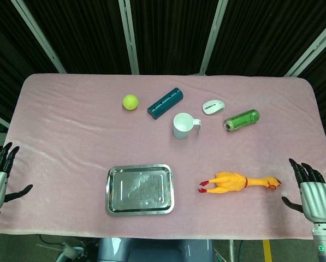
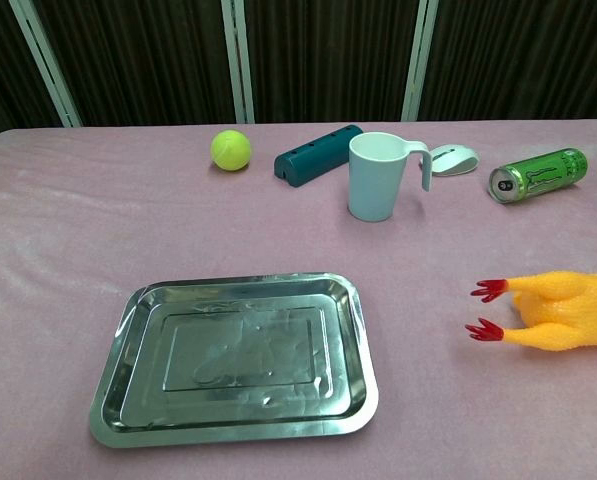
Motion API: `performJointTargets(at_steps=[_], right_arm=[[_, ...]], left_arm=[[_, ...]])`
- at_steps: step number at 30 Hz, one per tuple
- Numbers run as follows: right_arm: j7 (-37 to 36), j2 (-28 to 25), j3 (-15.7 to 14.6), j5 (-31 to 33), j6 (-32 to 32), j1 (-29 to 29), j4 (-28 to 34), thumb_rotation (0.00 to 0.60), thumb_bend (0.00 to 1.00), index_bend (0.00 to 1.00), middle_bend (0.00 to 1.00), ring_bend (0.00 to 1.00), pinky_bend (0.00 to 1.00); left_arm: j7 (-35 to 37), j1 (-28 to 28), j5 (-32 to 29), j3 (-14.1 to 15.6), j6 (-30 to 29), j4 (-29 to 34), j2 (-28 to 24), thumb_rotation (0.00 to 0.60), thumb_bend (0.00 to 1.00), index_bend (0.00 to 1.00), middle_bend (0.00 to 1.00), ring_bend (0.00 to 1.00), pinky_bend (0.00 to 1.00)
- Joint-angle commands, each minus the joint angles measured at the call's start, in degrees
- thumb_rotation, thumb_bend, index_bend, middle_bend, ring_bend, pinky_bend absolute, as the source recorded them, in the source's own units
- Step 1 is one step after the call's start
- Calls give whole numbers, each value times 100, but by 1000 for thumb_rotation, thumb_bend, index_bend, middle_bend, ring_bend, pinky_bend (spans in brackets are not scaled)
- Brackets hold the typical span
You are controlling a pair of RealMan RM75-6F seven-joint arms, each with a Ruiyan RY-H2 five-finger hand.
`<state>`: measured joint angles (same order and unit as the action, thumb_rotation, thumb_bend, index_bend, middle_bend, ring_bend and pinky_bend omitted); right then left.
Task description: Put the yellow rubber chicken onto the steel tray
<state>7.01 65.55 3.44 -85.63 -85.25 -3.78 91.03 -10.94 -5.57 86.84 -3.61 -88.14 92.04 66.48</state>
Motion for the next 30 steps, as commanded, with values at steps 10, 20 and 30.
performJointTargets(at_steps=[10,20,30], right_arm=[[-51,-21,-40,-39,116,-50,10,600,122,70,219,150,222],[-90,-97,-68,-142,157,-97,57,600,122,70,220,150,222],[-124,-106,-86,-242,543,-355,69,600,122,85,219,150,222]], left_arm=[[-60,10,-16,38,44,74,-37,600,0,0,0,0,0],[-111,21,23,57,30,209,-128,600,0,0,0,0,0],[-139,-22,101,83,86,269,-164,600,0,0,0,0,0]])
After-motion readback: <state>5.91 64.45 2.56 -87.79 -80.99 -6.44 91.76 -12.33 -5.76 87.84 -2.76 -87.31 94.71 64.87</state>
